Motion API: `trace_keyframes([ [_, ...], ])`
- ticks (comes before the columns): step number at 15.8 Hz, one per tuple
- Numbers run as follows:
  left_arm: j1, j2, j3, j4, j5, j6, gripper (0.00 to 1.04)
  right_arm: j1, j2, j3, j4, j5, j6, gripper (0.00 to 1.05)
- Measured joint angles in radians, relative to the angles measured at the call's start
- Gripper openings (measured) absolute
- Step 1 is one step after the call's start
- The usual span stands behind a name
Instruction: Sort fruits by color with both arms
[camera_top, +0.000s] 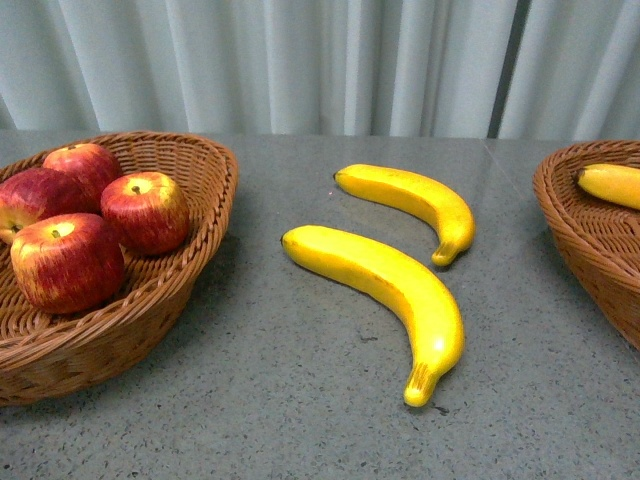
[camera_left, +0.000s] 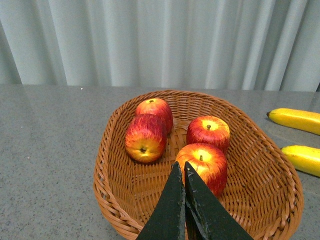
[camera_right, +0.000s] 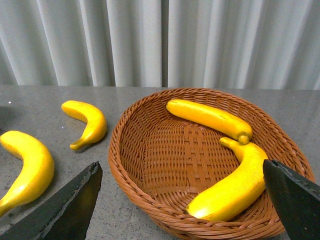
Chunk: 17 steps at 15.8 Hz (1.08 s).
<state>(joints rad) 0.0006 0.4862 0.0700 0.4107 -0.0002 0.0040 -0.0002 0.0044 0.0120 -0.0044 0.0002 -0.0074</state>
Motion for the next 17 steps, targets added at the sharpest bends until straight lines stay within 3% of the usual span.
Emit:
trace_keyframes([
  [17, 0.000, -0.332, -0.057, -0.267, 0.000, 0.000, 0.02, 0.000, 0.000, 0.000, 0.000, 0.000, 0.000, 0.98],
])
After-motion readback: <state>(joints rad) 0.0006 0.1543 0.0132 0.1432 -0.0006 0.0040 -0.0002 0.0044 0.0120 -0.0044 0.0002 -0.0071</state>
